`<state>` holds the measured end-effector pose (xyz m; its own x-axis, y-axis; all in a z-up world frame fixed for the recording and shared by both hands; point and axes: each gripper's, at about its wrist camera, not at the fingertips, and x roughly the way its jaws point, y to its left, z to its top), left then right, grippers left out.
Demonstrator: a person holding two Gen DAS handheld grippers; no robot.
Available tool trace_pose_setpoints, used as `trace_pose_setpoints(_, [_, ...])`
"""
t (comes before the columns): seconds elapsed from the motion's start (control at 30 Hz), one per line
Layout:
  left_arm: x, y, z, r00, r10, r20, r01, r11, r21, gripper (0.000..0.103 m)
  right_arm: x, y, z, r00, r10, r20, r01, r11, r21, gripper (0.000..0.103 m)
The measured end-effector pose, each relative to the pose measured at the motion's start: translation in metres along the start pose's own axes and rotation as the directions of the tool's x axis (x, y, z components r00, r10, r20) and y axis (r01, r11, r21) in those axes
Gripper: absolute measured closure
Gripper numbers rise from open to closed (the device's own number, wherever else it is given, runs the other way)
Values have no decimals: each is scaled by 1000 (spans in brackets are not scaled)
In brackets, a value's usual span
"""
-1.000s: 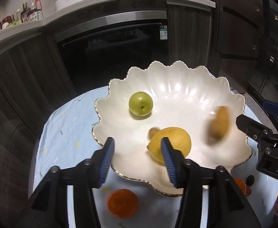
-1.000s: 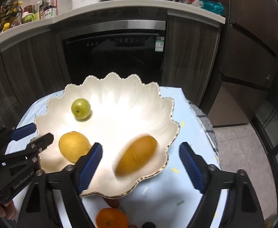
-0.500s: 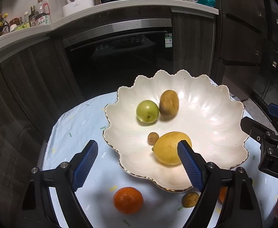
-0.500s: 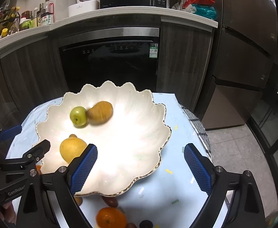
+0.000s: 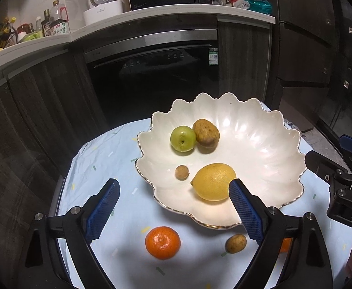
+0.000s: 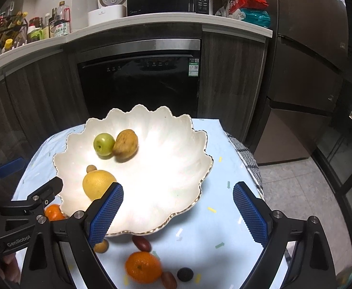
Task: Organize fruits
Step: 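Withdraw both tools from the bowl toward the remaining fruits on the cloth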
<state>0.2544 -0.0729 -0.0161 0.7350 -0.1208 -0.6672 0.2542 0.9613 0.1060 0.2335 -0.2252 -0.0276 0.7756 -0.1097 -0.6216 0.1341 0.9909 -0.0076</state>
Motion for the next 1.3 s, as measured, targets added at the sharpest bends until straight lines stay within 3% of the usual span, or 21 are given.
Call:
trace_pose_setpoints(0.93, [-37,-26,-25,999,-27,19,26,999,39,10,-38,-19,-28,1000,-6,17,6,1000,-4,9])
trace_pose_setpoints(1.3, [-36,-39,-50,998,-53,-17,54,996,65,11,-42,-20,-49,1000,-2,8,3,999,-46,9])
